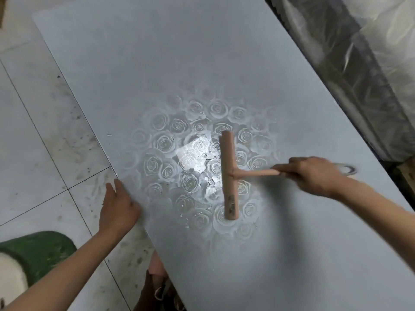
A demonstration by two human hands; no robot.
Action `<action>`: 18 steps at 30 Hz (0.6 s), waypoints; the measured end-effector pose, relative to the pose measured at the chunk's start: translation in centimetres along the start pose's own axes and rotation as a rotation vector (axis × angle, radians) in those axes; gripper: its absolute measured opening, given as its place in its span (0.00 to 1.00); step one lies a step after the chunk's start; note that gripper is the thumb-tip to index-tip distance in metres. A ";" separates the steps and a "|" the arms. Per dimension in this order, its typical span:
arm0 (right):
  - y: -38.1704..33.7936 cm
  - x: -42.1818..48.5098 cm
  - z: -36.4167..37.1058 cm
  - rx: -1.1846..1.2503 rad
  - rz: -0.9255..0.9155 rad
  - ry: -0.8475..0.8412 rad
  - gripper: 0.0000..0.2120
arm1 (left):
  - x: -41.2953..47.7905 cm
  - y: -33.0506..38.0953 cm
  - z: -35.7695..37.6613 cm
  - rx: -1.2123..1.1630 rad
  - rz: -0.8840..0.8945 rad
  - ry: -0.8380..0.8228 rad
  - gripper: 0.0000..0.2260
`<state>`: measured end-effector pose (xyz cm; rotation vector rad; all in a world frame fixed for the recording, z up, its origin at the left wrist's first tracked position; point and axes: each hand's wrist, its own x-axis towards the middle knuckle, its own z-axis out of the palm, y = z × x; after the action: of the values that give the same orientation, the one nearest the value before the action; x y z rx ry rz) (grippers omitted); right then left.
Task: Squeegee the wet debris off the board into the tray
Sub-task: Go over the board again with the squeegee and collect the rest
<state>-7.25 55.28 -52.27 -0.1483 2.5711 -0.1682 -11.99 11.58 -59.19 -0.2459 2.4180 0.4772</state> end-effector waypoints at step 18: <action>-6.3 2.8 -7.9 -0.399 -0.093 0.035 0.14 | 3.2 -1.6 -0.5 -0.422 -0.325 -0.069 0.24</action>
<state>-13.44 49.43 -46.13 -0.4165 2.6048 0.3133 -14.24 9.73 -61.36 -0.7764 2.1326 0.8229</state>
